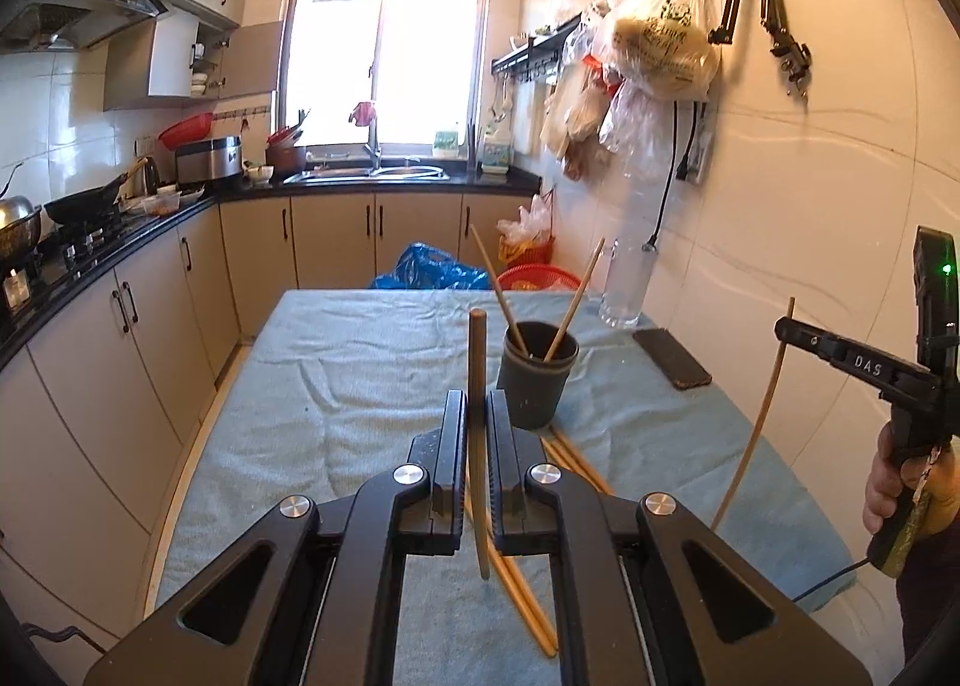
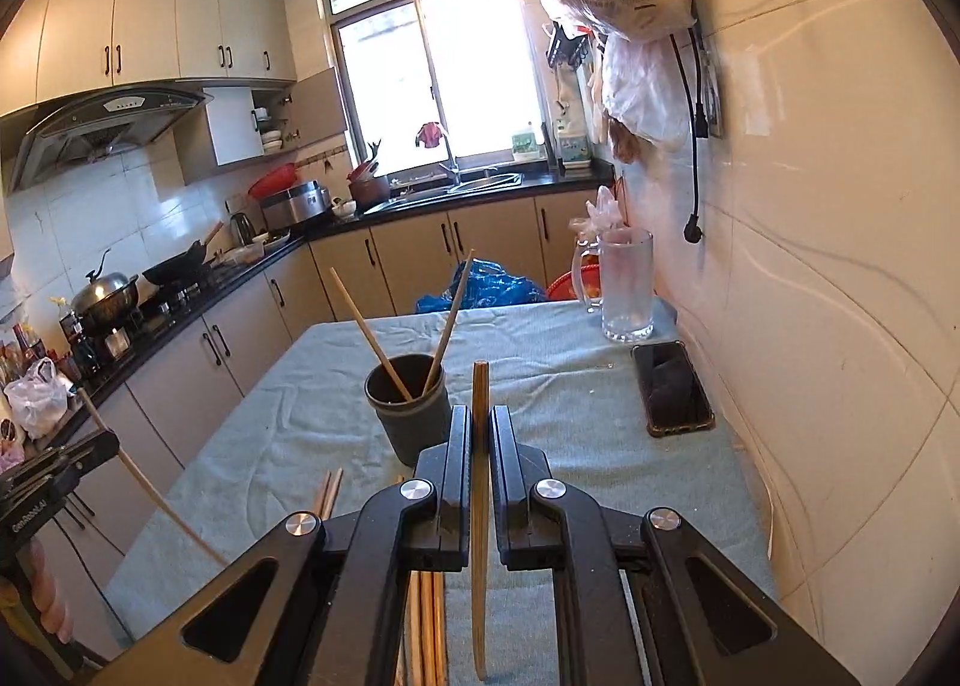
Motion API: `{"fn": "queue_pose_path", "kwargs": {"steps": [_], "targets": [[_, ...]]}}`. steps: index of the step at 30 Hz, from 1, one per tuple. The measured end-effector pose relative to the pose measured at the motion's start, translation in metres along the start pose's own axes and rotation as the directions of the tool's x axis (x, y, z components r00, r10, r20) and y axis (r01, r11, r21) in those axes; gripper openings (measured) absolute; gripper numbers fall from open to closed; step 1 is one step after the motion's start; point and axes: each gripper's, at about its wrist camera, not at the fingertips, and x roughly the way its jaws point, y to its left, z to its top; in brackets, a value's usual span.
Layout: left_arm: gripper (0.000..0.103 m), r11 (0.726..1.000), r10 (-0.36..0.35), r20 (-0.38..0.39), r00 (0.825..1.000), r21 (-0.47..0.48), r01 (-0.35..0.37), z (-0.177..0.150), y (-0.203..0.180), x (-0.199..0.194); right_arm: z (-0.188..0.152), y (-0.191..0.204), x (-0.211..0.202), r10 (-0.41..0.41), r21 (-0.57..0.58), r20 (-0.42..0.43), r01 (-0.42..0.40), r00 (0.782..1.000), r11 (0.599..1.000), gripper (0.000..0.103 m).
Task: Organize utensils
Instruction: 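Raise both chopsticks over the black holder and open both tools to release them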
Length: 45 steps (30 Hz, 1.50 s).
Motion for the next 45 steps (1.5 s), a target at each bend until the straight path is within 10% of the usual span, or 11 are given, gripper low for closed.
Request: {"fn": "queue_pose_path", "kwargs": {"steps": [26,42,45], "targets": [[0.006,0.991,-0.062,0.086,0.994,-0.109,0.071,0.164,-0.019,0.138,0.136,0.016,0.081,0.093,0.140,0.239,-0.129,0.967,0.982,0.007],[0.006,0.991,-0.064,-0.144,0.987,-0.130,0.045,0.132,-0.010,0.235,0.096,-0.015,0.212,0.042,0.232,-0.031,-0.034,0.999,0.972,0.009],[0.014,0.992,-0.063,-0.131,0.989,-0.121,0.048,0.132,-0.008,0.220,0.095,-0.019,0.208,0.047,0.248,-0.030,-0.038,0.998,0.968,0.036]]}}
